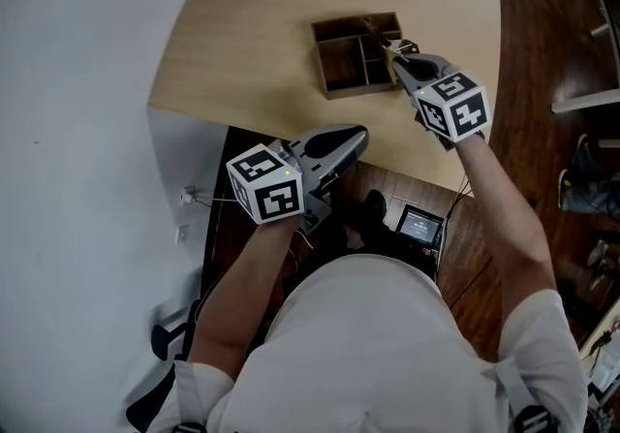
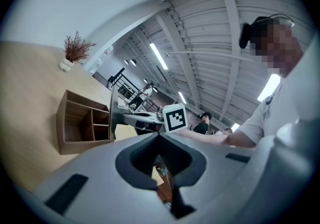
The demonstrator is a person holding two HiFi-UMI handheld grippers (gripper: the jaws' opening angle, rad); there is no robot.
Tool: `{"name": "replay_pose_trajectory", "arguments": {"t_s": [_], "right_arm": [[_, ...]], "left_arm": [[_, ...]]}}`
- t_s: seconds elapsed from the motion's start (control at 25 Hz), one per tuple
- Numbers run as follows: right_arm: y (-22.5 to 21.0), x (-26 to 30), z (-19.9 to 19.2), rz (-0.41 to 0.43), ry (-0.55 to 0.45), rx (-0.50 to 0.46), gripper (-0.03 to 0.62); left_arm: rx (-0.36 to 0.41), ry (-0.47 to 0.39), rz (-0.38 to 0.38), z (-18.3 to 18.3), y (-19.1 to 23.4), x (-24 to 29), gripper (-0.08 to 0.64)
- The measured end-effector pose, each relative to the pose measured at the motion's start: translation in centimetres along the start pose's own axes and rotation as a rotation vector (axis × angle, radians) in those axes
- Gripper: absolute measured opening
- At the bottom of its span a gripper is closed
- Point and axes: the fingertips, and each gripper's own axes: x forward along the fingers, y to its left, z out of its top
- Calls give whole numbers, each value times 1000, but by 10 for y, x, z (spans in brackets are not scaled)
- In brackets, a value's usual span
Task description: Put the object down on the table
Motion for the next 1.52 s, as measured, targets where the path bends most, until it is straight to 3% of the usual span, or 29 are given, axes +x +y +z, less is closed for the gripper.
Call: {"name": "replay_pose_trajectory", "arguments": {"t_s": [0.44,1.52], "right_arm": [[0,27,-18,27,68,-62,3],[-4,42,-58,29,189,14,12]], "left_arm": [[-30,4,15,-9,2,-5,-2],[-52,7,13,-16,2,-7,-2]]}}
